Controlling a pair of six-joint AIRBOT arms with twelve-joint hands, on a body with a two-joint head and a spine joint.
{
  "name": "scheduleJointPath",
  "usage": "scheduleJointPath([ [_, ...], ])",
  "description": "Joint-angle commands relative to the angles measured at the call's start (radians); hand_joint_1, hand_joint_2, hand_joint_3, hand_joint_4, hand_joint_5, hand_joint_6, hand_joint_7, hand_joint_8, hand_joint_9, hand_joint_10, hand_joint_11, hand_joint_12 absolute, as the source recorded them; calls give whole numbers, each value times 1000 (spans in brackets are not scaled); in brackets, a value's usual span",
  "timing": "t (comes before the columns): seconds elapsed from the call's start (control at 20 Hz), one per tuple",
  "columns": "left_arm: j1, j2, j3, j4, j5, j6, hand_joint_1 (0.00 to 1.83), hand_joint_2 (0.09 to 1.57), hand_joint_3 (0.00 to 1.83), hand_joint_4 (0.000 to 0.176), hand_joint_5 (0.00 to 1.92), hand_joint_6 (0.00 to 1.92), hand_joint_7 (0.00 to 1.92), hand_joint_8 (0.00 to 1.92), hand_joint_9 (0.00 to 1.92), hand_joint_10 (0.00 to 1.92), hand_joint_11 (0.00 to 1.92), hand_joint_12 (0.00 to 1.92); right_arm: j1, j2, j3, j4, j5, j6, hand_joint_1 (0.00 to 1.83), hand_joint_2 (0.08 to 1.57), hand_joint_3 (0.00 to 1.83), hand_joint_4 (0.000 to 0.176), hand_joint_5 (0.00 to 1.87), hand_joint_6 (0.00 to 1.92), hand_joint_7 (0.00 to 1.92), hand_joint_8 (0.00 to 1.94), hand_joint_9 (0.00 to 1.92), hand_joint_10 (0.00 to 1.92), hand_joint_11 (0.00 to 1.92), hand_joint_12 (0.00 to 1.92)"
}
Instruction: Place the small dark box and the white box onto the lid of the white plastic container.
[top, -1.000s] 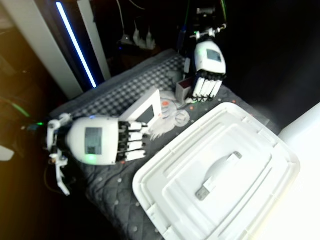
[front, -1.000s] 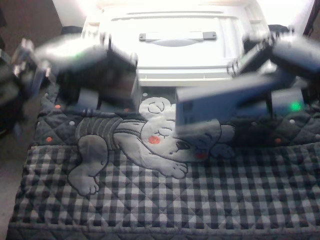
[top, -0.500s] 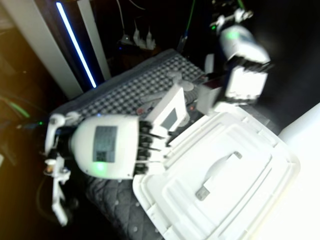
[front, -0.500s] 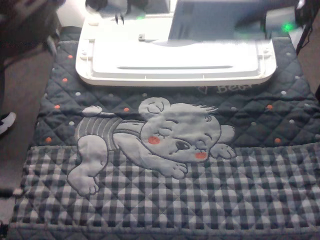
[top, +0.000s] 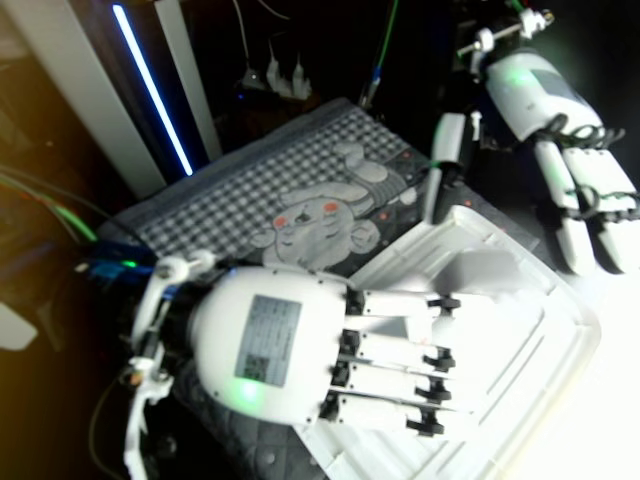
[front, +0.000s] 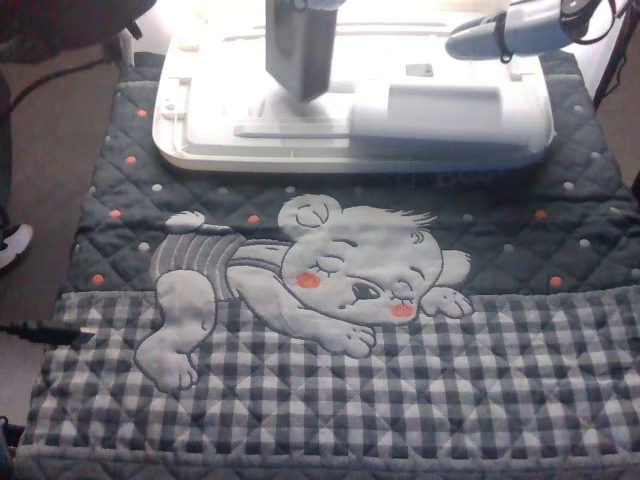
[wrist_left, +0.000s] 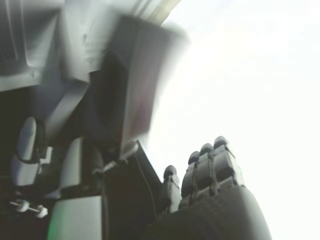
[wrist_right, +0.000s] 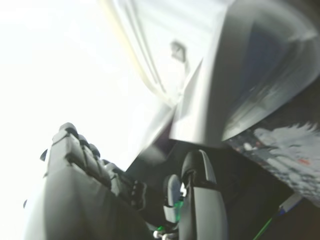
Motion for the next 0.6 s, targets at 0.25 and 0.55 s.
scheduleJointPath([
  [0.25, 31, 45, -70, -7, -164, 1, 777, 948, 12, 168, 0, 0, 0, 0, 0, 0, 0, 0, 5, 61, -70, -53, 120, 4, 866, 909, 0, 176, 0, 0, 0, 0, 0, 0, 1, 1],
  [0.55, 79, 139, -183, -8, -281, 11, 441, 1071, 20, 168, 0, 0, 0, 0, 0, 0, 0, 0, -53, 126, -155, -49, 237, 12, 770, 822, 0, 176, 0, 0, 0, 0, 0, 0, 0, 0],
])
